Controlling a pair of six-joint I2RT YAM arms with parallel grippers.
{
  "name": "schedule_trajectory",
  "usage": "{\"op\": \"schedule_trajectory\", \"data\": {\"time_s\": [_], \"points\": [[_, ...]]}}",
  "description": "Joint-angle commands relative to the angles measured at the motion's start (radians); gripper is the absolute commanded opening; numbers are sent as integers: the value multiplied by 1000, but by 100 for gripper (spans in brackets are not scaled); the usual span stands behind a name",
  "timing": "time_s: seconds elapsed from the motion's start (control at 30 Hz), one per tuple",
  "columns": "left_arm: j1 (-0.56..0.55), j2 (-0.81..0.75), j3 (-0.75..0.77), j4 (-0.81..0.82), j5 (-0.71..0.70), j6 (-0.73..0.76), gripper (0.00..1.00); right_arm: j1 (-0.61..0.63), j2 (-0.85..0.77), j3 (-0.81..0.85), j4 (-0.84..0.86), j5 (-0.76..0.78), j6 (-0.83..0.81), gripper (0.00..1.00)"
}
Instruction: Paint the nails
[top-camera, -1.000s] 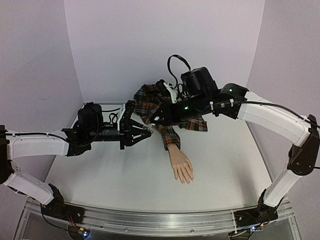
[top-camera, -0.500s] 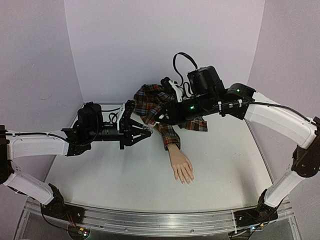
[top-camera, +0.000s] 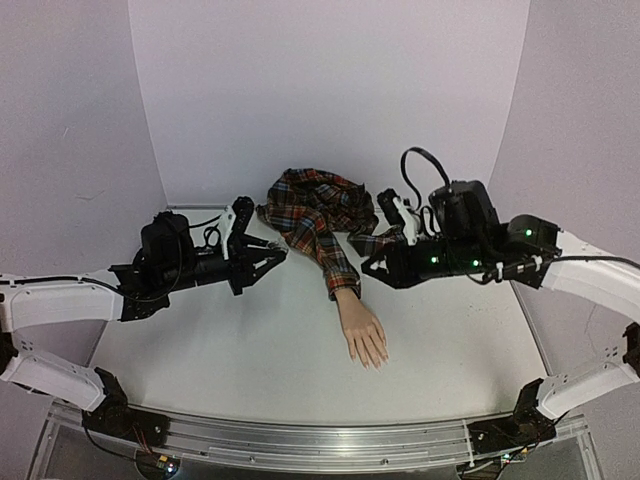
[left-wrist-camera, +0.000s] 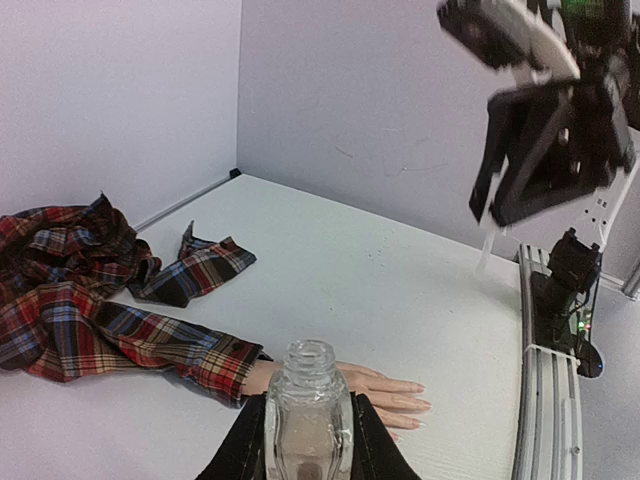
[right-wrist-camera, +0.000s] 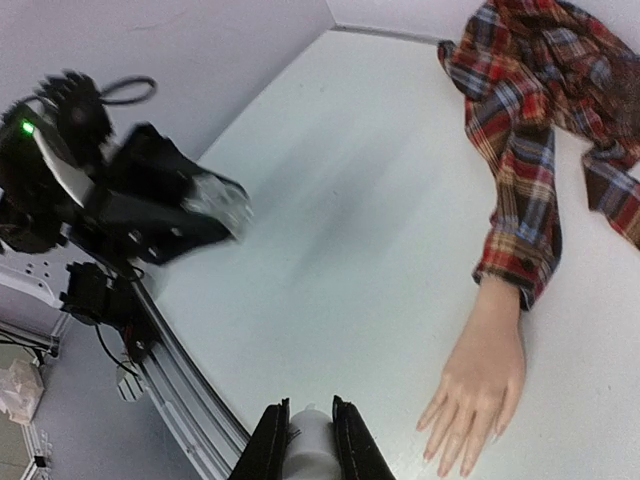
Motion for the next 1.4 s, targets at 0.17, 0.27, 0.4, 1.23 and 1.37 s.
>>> {"op": "schedule_trajectory", "data": {"time_s": [0.17, 0.27, 0.4, 1.23, 1.37], "points": [[0, -119, 131, -158, -222, 42, 0, 129, -51, -348, 110, 323, 165, 0], [1, -134, 143, -176, -259, 71, 0, 158, -47, -449, 192, 397, 272, 0], [0, -146, 127, -162, -271, 121, 0, 198, -4, -515, 250, 469, 352, 0], [2, -156, 102, -168, -274, 162, 0, 235, 119, -435, 80, 535, 504, 0], [1, -154, 99, -159, -273, 158, 0, 235, 134, -441, 76, 511, 500, 0]]}}
